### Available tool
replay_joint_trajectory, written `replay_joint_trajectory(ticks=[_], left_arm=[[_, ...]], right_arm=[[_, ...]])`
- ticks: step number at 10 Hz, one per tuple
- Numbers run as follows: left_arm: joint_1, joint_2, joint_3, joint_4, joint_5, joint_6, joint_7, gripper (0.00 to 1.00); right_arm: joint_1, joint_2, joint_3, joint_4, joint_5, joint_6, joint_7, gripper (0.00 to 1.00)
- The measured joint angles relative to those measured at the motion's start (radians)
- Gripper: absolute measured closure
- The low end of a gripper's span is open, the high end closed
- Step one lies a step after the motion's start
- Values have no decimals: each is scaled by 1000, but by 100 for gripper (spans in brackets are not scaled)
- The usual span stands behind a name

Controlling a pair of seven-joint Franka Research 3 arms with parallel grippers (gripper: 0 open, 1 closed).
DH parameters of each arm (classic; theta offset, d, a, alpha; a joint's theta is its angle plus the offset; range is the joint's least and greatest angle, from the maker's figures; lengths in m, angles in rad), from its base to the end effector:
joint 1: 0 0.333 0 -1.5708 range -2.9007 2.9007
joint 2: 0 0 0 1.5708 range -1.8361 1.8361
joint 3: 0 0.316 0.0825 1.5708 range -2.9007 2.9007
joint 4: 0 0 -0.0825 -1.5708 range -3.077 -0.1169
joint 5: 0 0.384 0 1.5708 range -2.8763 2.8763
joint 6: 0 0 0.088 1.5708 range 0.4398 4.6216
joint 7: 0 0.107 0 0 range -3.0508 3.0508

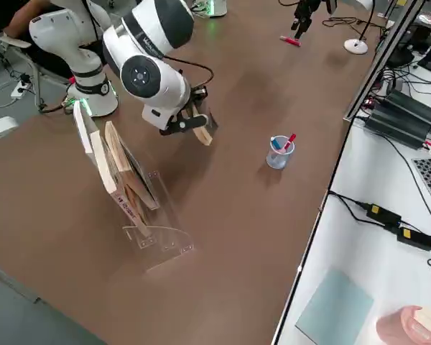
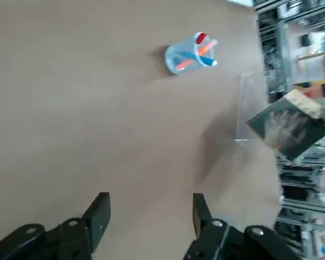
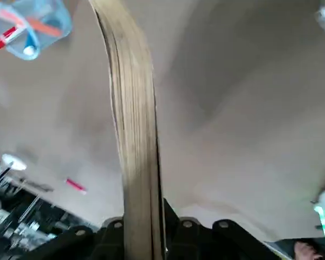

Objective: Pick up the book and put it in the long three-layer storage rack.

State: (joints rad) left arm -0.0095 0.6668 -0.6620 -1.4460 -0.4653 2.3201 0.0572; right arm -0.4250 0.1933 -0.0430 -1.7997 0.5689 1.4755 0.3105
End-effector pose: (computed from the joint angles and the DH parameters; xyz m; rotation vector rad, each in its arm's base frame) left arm 0.6352 -0.3762 0.3984 2.3088 -0.3200 0.0754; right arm 0.5253 -0.1948 0.4247 -2.2446 1.0541 0.5950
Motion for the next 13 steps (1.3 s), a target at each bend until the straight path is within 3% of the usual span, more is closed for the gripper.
replay_joint_trajectory(ticks=[3, 5, 6, 9, 13], left_arm=[[0, -69, -3, 0, 238, -78, -236, 35], [-8, -102, -6, -2, 347, -147, -339, 33], [-10, -113, -6, -3, 376, -169, -373, 29], [-10, -129, -5, -5, 440, -191, -412, 1], [0, -157, -4, -5, 621, -298, -413, 0]], right_arm=[[-1, 0, 7, 47, -107, -12, 49, 81], [1, 0, 12, 83, -175, -14, 64, 81], [2, 0, 14, 99, -207, -14, 69, 81], [11, 0, 20, 143, -301, -14, 94, 81], [72, 0, 23, 192, -353, -15, 184, 81]])
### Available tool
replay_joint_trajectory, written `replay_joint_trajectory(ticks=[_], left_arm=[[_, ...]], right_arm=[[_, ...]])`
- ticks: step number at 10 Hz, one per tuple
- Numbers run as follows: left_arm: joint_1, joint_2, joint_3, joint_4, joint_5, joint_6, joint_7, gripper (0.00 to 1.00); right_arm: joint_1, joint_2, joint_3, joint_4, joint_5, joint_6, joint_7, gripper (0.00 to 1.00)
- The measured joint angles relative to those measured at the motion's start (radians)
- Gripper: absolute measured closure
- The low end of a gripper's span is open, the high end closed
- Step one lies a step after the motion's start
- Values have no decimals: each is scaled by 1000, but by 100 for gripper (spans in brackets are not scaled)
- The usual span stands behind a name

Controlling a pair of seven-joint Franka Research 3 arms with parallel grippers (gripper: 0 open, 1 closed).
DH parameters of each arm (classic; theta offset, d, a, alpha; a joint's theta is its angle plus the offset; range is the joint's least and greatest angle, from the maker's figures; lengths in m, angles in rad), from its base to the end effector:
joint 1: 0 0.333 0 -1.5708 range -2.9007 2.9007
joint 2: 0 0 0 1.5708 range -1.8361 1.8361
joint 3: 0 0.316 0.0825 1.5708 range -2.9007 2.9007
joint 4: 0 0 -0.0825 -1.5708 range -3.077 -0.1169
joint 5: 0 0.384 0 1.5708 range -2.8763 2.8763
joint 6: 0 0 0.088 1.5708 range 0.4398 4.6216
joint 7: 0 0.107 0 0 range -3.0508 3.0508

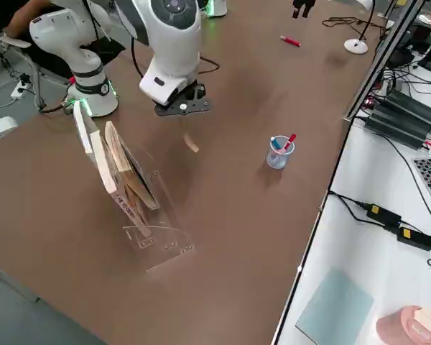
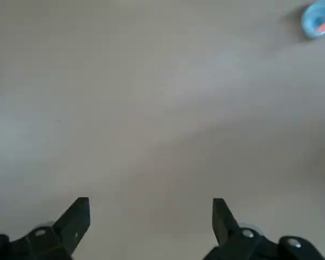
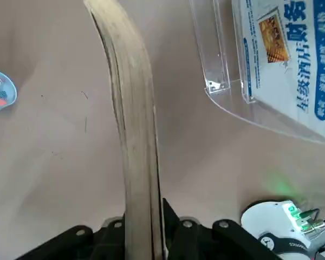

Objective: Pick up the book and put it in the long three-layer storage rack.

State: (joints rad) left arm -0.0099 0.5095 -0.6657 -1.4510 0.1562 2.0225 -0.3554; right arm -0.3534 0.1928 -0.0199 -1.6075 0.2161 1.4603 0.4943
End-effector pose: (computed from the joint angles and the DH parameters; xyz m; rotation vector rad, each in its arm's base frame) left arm 0.5996 -0.3606 0.4566 2.8920 -0.4193 0.1043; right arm 0.5514 -0.1883 0.4926 -2.6277 1.2386 0.5165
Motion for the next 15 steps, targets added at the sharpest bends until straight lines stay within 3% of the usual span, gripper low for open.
replay_joint_trajectory(ticks=[3, 5, 10, 13, 15], left_arm=[[8, -42, 3, 0, 106, -88, 0, 0], [33, -60, 5, 0, 121, -110, 0, 0], [147, -69, 5, 0, 122, -132, 31, 0], [221, -77, 6, 0, 117, -149, 160, 0], [241, -94, 43, 2, 47, -176, 256, 0]], right_arm=[[9, 1, -1, 1, -57, 5, 16, 81], [5, 2, -5, 1, -110, 17, 16, 81], [-10, 11, -10, 0, -169, 35, 5, 81], [-22, 28, -12, -1, -204, 63, -27, 81], [-30, 34, -13, -3, -216, 80, -40, 81]])
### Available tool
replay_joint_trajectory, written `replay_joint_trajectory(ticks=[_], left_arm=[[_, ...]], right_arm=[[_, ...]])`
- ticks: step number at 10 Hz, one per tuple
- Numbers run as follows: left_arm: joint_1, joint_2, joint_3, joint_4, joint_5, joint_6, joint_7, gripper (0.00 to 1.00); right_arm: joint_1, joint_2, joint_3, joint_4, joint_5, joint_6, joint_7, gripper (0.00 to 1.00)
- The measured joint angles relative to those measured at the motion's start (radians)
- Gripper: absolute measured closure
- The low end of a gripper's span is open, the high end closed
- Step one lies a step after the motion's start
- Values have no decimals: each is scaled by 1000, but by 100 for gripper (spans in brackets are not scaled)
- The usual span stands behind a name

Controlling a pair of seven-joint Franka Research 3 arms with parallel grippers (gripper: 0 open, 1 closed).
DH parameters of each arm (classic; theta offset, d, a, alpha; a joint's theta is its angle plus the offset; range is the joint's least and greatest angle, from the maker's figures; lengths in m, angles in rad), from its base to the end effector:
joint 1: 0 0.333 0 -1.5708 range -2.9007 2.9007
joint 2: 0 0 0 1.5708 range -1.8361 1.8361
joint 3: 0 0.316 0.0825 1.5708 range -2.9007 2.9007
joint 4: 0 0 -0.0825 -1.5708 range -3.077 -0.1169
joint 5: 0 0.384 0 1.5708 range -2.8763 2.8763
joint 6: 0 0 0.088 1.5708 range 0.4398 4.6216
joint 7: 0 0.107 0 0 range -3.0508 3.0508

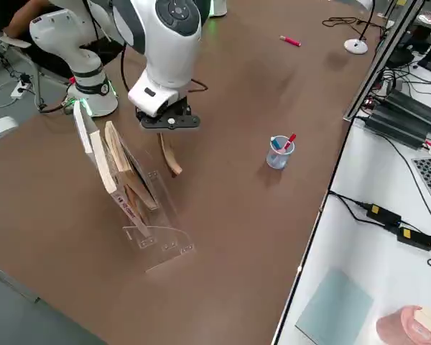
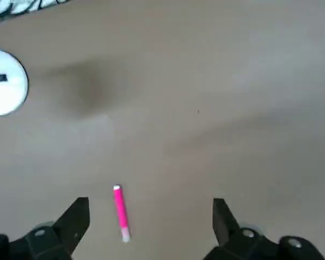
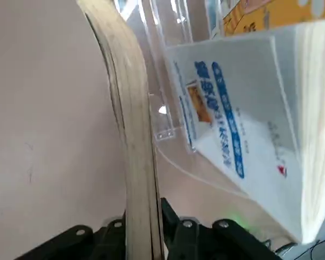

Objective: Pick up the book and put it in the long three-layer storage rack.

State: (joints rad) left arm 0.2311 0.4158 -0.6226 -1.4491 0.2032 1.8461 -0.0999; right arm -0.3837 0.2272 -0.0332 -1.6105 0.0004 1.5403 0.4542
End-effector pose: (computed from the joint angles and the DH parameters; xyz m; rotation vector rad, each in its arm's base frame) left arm 0.6489 -0.1791 0.4892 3.0549 -0.4516 0.0732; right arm 0.5460 -0.2401 0.4726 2.8054 -1.3060 -0.4631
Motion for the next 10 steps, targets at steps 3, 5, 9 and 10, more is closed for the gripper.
replay_joint_trajectory(ticks=[3, 5, 9, 10], left_arm=[[-107, -55, 250, 5, -184, -86, 73, 0], [-246, -97, 458, 5, -269, -129, 84, 0], [-322, -160, 571, -3, -299, -195, 85, 0], [-322, -174, 575, -6, -299, -210, 85, 0]], right_arm=[[-11, 5, -1, -5, -3, 20, -14, 81], [-22, 16, -1, -7, -3, 32, -18, 81], [-33, 51, -2, -10, -11, 50, -36, 81], [-33, 56, -2, -11, -16, 56, -41, 81]])
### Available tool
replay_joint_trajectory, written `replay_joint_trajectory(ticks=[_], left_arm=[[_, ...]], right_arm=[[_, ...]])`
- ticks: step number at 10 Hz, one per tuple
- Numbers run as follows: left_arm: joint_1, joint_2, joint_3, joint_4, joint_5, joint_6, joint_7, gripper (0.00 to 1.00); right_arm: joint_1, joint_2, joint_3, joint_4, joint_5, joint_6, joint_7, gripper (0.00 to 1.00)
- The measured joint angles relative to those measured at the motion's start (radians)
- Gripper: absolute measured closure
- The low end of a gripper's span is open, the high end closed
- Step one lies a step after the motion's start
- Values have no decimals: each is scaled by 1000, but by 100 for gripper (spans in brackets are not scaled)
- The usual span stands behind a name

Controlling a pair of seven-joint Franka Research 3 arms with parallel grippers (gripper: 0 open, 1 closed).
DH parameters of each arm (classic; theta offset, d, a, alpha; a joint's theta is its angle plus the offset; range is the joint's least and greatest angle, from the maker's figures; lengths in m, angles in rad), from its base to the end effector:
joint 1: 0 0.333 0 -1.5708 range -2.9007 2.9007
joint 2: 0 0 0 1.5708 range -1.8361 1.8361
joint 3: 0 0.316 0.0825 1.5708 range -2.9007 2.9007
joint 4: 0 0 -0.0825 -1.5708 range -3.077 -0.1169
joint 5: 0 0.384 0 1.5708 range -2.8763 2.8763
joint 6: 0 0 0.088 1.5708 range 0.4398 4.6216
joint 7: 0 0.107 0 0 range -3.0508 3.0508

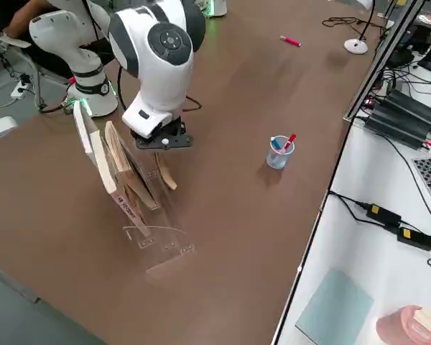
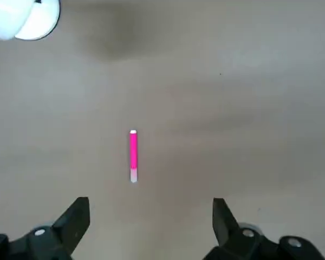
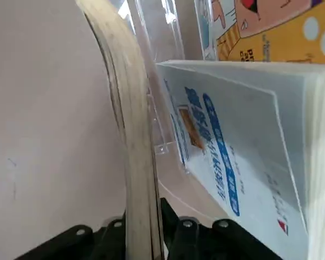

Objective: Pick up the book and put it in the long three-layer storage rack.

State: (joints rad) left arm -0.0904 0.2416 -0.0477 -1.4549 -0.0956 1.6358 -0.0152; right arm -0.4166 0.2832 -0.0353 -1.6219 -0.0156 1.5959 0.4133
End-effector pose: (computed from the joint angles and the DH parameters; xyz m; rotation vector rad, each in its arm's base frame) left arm 0.6215 -0.0928 0.5424 3.0333 -0.1712 -0.1040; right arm 0.5476 -0.2655 0.4367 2.8025 -1.2895 -0.4812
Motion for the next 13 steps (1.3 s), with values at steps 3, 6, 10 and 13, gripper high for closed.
replay_joint_trajectory(ticks=[3, 6, 10, 13], left_arm=[[13, -34, 3, -5, 18, -29, 0, 0], [78, -44, -52, -13, 46, -30, 1, 0], [145, -44, -141, -18, 74, -33, -2, 0], [149, -44, -140, -19, 74, -49, -5, 0]], right_arm=[[-6, 4, 0, -13, -5, 11, -12, 81], [-20, 4, -1, -23, -7, 14, -30, 81], [-29, 4, -2, -44, -7, 36, -40, 81], [-29, 7, 2, -59, -7, 62, -42, 81]])
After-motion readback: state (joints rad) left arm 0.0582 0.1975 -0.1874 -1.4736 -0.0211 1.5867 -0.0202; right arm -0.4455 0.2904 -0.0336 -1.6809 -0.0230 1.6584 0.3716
